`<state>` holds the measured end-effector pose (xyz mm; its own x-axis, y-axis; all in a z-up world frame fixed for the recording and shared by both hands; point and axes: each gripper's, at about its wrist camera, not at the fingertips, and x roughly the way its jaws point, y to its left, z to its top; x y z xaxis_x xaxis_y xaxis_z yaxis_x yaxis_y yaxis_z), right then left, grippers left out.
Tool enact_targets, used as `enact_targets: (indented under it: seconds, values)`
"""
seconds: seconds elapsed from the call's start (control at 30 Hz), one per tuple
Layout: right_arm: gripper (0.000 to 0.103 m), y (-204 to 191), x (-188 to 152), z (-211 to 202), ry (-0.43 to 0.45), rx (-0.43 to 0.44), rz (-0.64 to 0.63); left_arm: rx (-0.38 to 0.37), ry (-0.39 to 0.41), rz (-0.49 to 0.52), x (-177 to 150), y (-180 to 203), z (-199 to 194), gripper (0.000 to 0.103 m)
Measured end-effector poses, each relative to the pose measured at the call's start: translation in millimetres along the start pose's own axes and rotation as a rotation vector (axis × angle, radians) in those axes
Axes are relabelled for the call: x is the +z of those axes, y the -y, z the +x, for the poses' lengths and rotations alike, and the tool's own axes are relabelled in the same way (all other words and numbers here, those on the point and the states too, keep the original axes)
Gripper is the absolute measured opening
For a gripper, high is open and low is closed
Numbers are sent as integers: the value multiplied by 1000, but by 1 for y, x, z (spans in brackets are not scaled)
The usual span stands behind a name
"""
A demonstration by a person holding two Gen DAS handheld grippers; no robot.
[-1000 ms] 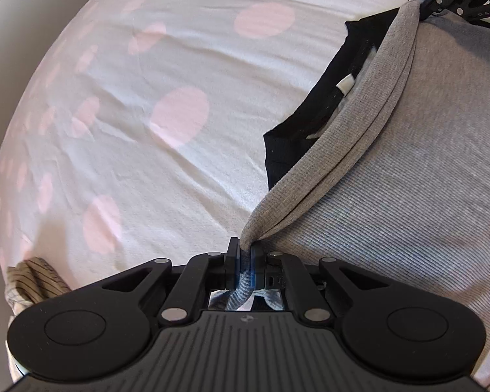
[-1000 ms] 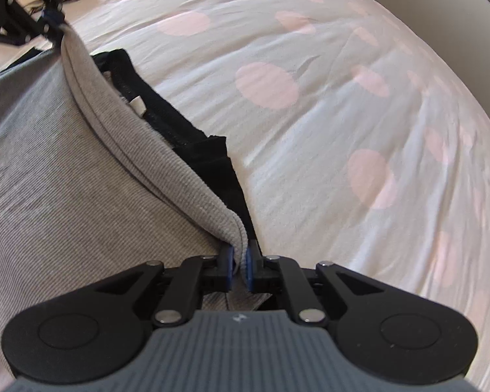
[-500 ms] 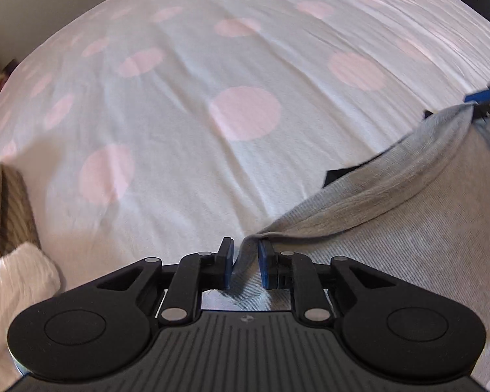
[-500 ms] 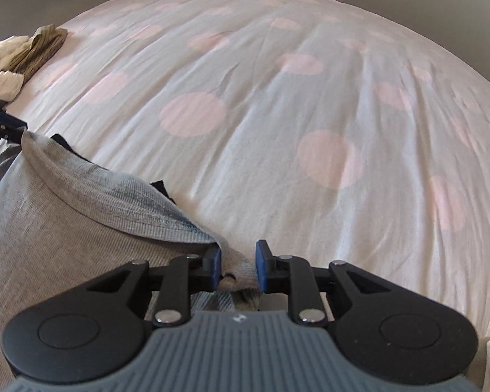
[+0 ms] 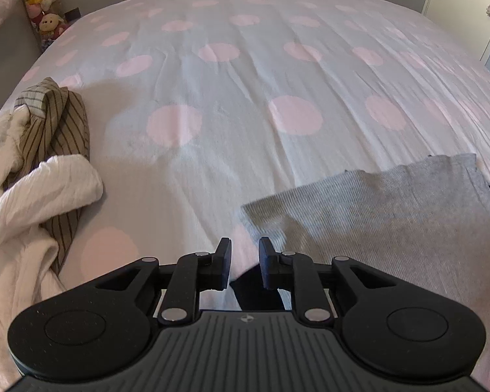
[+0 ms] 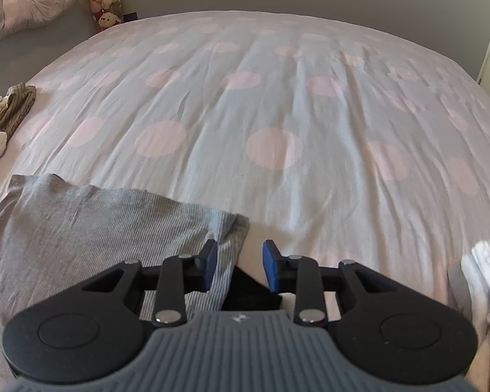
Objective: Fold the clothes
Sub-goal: 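Lay the hem down over the collar and open both grippers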
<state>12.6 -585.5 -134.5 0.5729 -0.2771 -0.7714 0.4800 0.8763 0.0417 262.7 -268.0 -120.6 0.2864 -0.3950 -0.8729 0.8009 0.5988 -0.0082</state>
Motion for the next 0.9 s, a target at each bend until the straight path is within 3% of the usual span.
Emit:
enact_targets:
  seconds: [0.33,0.67,0.77,0.9]
  values:
    - [36,-16,-82,-69,-17,51,96,-68,-69,-74,-78,24,-45,19]
    - [47,-4,-132,-79,-118,82,237,-133,-138,-198,-126,35,-54,25]
    - [47,5,-136,-75,-148,112,300,-170,-152,-223,-127,32,-49,13]
    - [42,1,-137,-73,-171,141,293,-182,-146,-206,-126,32,-56,6]
